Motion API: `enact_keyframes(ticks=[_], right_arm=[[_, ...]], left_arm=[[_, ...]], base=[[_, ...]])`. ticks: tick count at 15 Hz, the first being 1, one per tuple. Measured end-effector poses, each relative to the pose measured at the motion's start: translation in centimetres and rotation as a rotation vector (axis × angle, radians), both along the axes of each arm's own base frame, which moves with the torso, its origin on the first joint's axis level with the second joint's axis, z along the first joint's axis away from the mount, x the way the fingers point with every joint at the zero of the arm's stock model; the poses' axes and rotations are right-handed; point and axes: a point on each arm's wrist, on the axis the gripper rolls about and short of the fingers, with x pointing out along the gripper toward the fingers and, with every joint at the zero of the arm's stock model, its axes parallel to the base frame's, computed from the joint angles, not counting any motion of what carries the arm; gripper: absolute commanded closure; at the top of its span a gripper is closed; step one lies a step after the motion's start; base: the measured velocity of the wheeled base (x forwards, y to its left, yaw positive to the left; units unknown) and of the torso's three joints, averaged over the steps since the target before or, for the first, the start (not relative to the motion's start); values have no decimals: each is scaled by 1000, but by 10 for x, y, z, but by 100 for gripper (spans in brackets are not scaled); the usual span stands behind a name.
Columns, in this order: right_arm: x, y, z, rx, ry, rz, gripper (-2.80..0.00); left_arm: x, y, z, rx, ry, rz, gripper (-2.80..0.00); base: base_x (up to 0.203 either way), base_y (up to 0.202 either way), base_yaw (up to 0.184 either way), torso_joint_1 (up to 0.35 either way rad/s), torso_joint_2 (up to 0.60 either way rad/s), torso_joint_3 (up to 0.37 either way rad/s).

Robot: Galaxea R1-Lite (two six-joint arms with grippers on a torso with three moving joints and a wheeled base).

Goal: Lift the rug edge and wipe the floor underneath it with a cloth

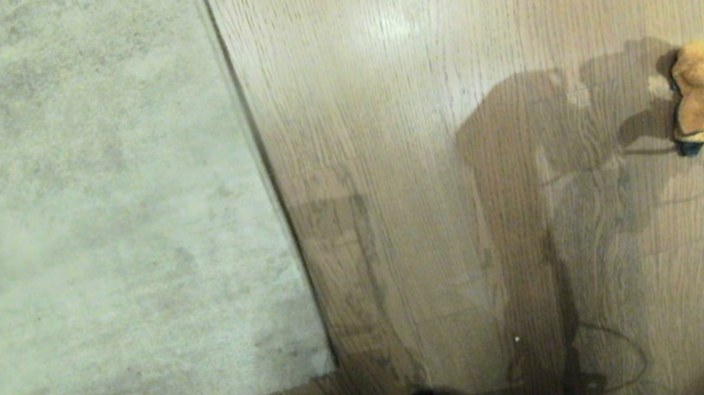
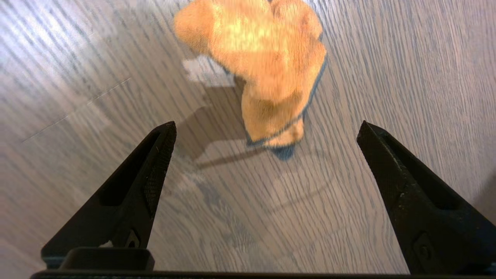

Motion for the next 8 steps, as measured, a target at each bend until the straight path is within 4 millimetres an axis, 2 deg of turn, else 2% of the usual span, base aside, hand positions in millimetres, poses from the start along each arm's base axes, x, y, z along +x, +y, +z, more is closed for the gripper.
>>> enact_keyframes(ticks=[1, 2, 8], right_arm=[[-5, 2, -2, 1, 3, 0, -280], [-9, 3, -3, 2, 5, 0, 0], [-27, 11, -10, 6, 17, 0, 0]], left_arm=[[0, 0, 0, 1, 0, 0, 0], [0, 0, 0, 0, 0, -1, 0], [0, 0, 0, 1, 0, 0, 0]], base=[[0, 0, 0, 0, 0, 0], [0, 0, 0, 0, 0, 0], [0, 0, 0, 0, 0, 0]])
